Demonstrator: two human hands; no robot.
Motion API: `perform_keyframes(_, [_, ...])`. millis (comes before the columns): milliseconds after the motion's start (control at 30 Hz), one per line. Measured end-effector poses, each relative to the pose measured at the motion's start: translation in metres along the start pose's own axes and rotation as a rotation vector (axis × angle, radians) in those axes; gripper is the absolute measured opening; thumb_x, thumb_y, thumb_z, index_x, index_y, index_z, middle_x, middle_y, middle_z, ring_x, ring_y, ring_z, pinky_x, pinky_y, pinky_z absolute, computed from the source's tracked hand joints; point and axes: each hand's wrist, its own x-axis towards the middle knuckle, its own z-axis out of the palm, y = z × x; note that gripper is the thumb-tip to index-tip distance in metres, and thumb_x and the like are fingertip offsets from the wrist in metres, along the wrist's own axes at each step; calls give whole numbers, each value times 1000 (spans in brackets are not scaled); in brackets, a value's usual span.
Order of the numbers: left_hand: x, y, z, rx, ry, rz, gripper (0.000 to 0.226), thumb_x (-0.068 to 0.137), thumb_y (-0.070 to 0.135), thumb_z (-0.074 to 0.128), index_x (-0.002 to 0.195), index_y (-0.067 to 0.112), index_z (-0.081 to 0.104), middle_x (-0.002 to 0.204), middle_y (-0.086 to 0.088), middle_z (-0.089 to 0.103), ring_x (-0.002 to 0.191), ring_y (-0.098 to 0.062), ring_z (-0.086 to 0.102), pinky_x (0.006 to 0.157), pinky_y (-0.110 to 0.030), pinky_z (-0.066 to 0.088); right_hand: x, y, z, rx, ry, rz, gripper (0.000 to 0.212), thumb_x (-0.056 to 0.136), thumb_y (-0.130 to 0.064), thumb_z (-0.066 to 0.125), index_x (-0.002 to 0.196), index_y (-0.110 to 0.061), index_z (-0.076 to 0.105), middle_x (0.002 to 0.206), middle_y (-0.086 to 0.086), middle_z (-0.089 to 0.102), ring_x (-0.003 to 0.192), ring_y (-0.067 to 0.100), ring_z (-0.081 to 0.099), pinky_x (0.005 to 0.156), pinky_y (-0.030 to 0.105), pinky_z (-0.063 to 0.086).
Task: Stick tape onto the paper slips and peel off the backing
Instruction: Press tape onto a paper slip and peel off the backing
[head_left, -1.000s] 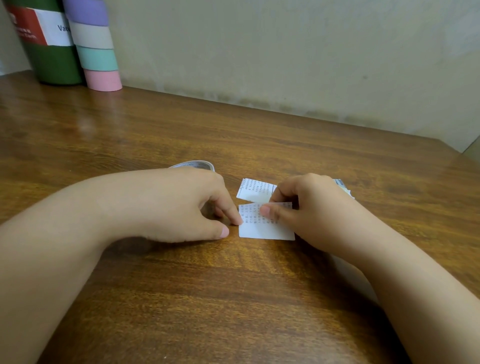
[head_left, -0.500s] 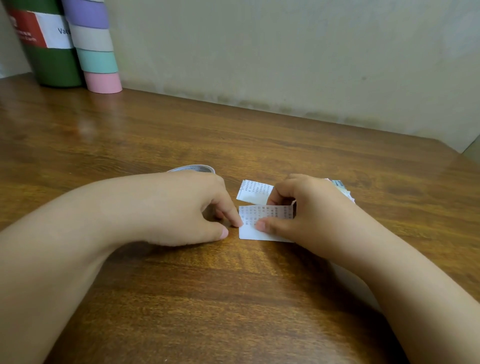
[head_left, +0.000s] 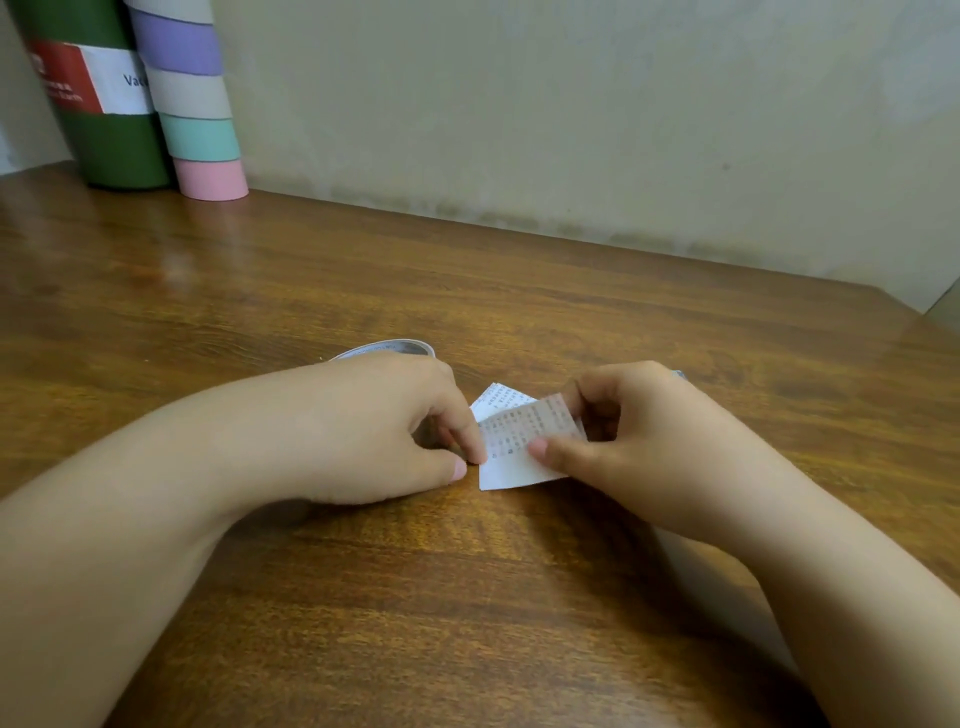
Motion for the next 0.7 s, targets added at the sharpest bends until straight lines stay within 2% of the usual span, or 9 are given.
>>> perform_keyframes(100, [2,1,-1,-129,179,-24,5,83,37,63,83,37,68,69,22,59,60,12,50,56,-3,35,3,4,-6,283,121,-3,16,79,-30,73,76,-17,65,76,1,71,69,14,67,64,28,52])
perform_keyframes(133, [3,1,-2,-185,257,-41,7,81,39,64,78,34,68,58,19,57,54,7,49,53,-3,35,3,5,-8,409,147,-9,15,79,-27,73,76,-14,65,77,2,73,72,16,69,68,32,54])
perform_keyframes(200, [4,1,-3,-337,390,-72,18,74,48,64,73,31,68,50,16,53,48,2,46,48,-9,34,4,7,-10,641,188,-54,16,79,-20,73,80,-6,65,82,4,74,81,20,71,77,38,56])
perform_keyframes(267, [4,3,-3,-533,470,-56,30,66,59,62,71,30,70,51,18,54,49,4,45,51,-12,35,4,7,-11,797,209,-103,21,78,-16,71,86,2,64,87,5,75,84,19,71,80,35,57])
perform_keyframes(333, [4,6,-2,-706,494,-18,37,57,64,57,70,32,71,52,20,54,51,5,46,59,-21,34,4,4,-10,914,200,-144,30,75,-17,69,92,7,63,89,5,75,85,17,71,77,26,57])
perform_keyframes(433, [4,10,-2,-855,507,18,26,58,56,60,64,33,71,49,19,53,47,5,45,55,-20,32,4,2,-7,995,178,-177,37,71,-17,68,94,11,61,91,8,74,86,20,71,75,22,56])
perform_keyframes(533, [4,12,-2,-880,508,69,17,64,43,66,57,29,69,45,19,47,43,3,40,48,-8,32,4,0,-4,989,167,-191,36,70,-17,69,92,10,61,92,10,74,88,25,70,78,29,56])
perform_keyframes(633, [5,12,0,-868,501,82,21,75,30,70,54,28,67,43,20,46,41,3,39,45,-5,31,4,-1,-3,993,178,-180,35,68,-18,69,91,7,64,92,11,74,88,26,70,79,30,56])
perform_keyframes(700, [5,12,1,-877,522,76,25,78,23,70,53,24,66,45,20,49,42,4,42,47,-4,32,4,-2,-3,1024,209,-149,25,67,-21,71,82,-2,67,89,15,73,83,26,69,79,34,55])
